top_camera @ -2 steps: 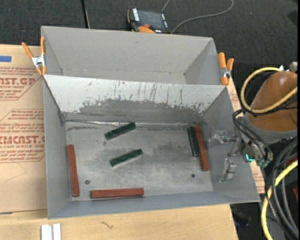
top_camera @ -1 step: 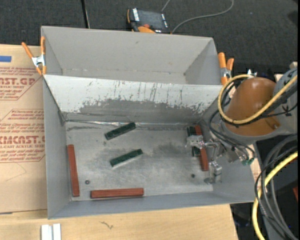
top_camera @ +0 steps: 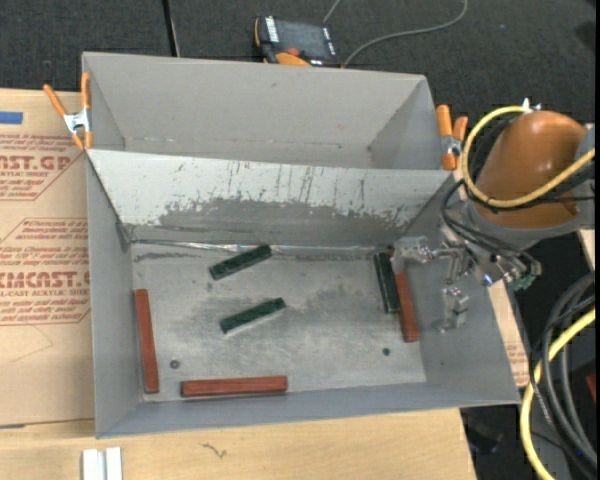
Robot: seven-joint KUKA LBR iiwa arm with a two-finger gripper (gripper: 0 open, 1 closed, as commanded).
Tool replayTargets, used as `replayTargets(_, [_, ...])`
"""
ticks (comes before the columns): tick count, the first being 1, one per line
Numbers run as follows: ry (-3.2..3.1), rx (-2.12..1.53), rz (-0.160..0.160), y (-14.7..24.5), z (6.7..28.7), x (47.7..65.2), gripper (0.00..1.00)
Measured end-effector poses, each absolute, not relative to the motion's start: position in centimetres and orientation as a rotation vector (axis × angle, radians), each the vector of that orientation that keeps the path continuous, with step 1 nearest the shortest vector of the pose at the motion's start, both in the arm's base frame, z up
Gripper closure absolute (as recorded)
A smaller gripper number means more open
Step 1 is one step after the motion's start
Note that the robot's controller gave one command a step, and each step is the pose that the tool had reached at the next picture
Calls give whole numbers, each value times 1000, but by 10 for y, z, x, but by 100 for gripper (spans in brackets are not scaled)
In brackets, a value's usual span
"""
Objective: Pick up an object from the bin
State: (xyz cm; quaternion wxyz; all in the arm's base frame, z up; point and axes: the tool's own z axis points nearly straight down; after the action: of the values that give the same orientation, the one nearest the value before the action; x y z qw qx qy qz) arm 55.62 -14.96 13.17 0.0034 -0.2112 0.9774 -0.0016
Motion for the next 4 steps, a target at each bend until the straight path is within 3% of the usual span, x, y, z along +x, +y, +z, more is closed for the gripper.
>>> replayTargets(1, [2889,-1237,5,-106,71,548,0])
replayTargets(2, [2952,-1053,-7,-143,137,574,0])
replayTargets(3, [2772,-1473,2,-113,121,576,0])
replayTargets(4, [2246,-2190,-2,-94,80,593,0])
